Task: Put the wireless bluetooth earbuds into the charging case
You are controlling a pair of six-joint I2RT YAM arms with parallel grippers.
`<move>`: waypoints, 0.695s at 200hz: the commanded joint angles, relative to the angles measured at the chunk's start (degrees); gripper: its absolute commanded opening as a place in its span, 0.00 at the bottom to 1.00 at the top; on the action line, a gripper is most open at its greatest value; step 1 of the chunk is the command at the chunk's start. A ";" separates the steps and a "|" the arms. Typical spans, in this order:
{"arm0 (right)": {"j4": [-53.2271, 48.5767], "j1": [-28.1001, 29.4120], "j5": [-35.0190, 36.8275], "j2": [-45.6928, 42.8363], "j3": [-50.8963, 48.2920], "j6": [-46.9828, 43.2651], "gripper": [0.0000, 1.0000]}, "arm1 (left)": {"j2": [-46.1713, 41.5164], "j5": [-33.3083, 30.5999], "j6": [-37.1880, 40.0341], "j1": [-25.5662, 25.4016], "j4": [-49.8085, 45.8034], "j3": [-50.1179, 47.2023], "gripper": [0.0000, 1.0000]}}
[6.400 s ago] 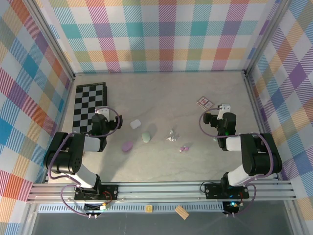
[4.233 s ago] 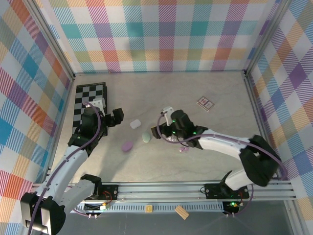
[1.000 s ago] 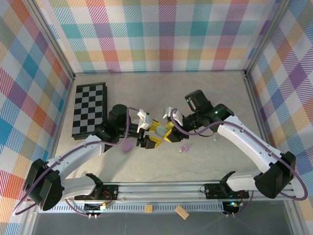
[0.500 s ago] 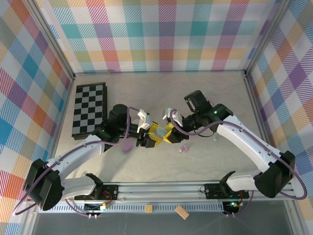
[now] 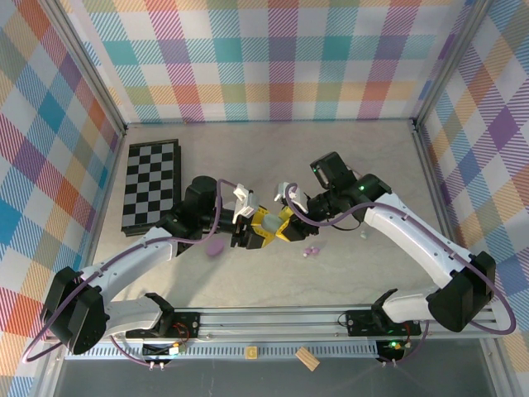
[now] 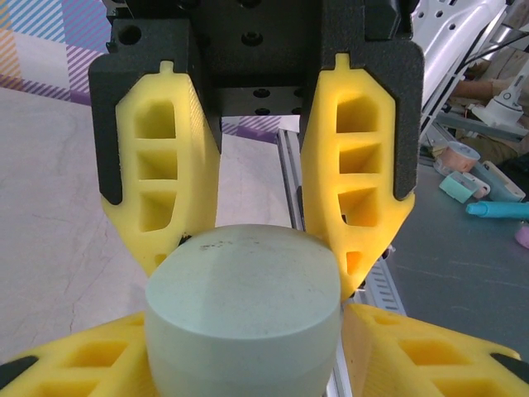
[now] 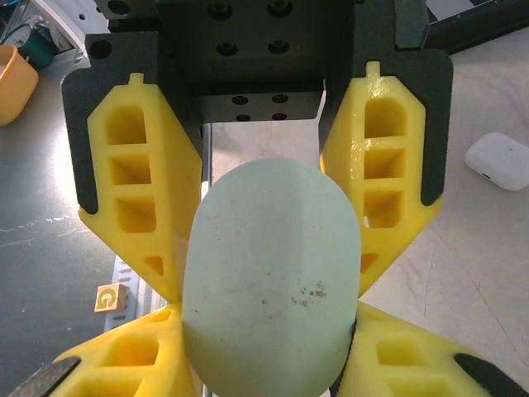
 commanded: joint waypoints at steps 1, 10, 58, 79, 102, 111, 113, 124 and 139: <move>-0.31 -0.24 -0.02 0.96 1.17 -1.28 0.33 | -0.17 2.85 0.07 -1.16 2.55 2.17 0.52; -0.42 -0.25 0.10 0.97 1.17 -1.26 0.33 | -0.13 2.99 -0.03 -1.18 2.55 2.24 0.52; -0.47 -0.25 0.83 0.94 0.99 -1.71 0.32 | 0.24 3.75 -0.16 -1.20 2.65 2.35 0.45; -0.91 -0.25 1.65 1.03 0.98 -2.11 0.32 | 0.37 4.35 -0.21 -1.19 2.64 2.34 0.42; -0.83 -0.29 1.65 1.07 1.00 -1.94 0.33 | 0.55 4.85 -0.07 -1.19 2.47 2.38 0.38; -0.66 -0.25 1.56 1.01 0.99 -1.85 0.33 | 0.45 4.77 0.02 -1.19 2.47 2.36 0.38; -0.67 -0.25 1.56 0.96 0.98 -1.80 0.33 | 0.41 4.71 0.08 -1.19 2.47 2.40 0.38; -0.37 -0.25 1.65 0.59 1.01 -1.68 0.38 | 0.35 4.60 0.71 -1.19 2.25 2.28 0.38; 0.58 -0.25 2.08 0.12 0.71 -1.16 0.45 | 0.06 4.25 2.33 -1.19 1.51 2.01 0.37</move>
